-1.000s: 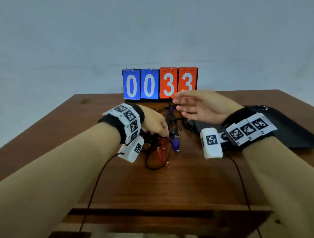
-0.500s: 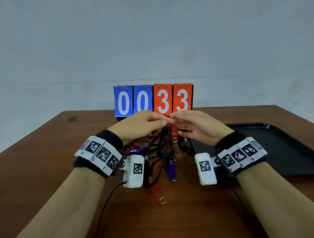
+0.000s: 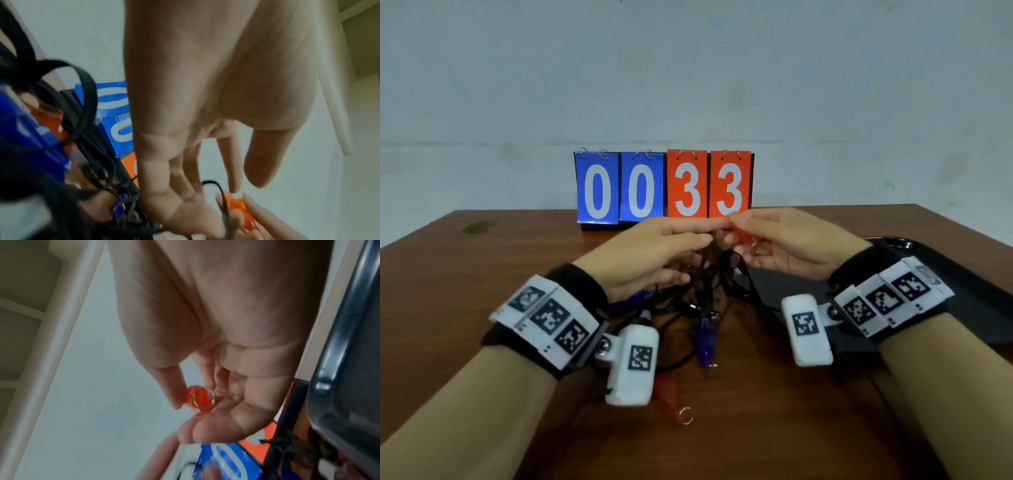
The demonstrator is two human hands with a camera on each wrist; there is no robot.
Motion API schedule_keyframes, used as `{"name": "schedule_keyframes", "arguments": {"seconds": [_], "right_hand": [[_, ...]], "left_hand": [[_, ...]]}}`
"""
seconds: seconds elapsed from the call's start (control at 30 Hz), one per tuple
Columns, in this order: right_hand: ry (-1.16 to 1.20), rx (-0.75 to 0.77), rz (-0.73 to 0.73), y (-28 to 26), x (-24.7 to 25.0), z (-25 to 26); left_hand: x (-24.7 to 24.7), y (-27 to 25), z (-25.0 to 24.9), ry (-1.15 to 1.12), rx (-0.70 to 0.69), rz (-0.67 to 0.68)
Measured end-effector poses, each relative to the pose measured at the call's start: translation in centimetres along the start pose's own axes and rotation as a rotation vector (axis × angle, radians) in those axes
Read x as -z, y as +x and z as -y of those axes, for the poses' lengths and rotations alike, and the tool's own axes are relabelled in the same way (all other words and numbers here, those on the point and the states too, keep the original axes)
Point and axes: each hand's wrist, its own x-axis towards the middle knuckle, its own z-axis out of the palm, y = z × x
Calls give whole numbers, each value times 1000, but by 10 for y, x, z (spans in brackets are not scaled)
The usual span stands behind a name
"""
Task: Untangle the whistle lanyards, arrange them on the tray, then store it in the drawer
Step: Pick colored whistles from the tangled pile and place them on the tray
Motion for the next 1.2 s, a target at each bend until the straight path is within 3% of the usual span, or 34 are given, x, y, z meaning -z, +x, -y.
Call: {"name": "schedule_keyframes", "arguments": {"seconds": [0.2, 0.33, 0.63, 0.87, 1.2], "right_hand": [[109, -1, -247, 0, 34, -5], [104, -100, -384, 0, 50, -12], [0, -274, -371, 10, 68, -28], [-19, -273, -375, 8, 76, -27], [-133, -209, -400, 16, 78, -33]], "left_hand": [[19, -2, 9, 223, 134, 25], [24, -6, 7, 390, 171, 97], [28, -14, -1, 688, 313, 293], [23, -20, -8, 776, 370, 402], [17, -23, -12, 809, 370, 439]]}}
